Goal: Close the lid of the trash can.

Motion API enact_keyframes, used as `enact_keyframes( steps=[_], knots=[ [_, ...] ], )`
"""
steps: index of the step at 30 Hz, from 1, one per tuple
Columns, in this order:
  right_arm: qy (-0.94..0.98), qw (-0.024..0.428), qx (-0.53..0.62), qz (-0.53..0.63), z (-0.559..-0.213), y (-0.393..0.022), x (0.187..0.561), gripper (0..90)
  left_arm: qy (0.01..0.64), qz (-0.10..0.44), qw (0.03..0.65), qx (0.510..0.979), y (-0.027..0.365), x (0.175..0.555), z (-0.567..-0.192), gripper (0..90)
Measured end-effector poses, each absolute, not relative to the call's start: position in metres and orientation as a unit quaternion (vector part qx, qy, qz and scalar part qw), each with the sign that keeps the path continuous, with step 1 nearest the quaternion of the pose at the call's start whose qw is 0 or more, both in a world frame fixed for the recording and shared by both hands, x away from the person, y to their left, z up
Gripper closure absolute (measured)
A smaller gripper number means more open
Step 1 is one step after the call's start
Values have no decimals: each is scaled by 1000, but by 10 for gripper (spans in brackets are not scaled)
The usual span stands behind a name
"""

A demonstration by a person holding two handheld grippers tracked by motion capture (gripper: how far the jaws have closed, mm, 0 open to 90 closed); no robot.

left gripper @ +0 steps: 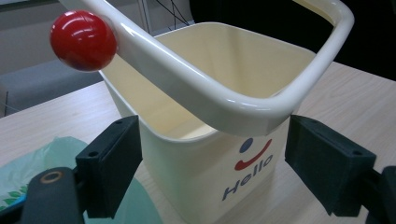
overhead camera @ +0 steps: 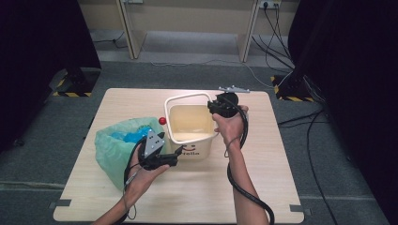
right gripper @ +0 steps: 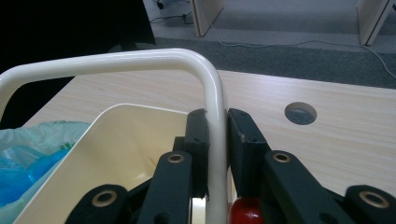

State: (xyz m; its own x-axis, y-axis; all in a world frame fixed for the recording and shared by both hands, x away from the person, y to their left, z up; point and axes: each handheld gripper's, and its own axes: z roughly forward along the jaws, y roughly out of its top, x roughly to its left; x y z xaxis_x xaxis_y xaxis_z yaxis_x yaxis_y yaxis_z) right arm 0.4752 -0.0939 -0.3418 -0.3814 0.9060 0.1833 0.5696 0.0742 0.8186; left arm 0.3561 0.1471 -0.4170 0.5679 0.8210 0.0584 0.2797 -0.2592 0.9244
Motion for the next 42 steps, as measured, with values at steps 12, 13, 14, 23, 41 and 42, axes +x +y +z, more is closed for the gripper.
enact_keyframes(
  steps=[12,13,14,23,41,42],
  knots=[
    [708,187,530,426,-345,-90,476,786,389,272,485,735,154,362,-420,188],
    [709,187,532,423,-346,-90,477,786,391,271,486,733,155,362,-421,189],
    [710,187,533,420,-347,-90,477,786,394,269,487,732,155,363,-422,192],
    [715,186,542,400,-350,-88,481,774,402,262,487,730,157,366,-423,199],
    [726,178,555,365,-368,-86,490,745,413,253,490,725,160,372,-425,219],
    [726,177,555,364,-368,-85,490,745,413,253,490,725,161,372,-425,219]
  ],
)
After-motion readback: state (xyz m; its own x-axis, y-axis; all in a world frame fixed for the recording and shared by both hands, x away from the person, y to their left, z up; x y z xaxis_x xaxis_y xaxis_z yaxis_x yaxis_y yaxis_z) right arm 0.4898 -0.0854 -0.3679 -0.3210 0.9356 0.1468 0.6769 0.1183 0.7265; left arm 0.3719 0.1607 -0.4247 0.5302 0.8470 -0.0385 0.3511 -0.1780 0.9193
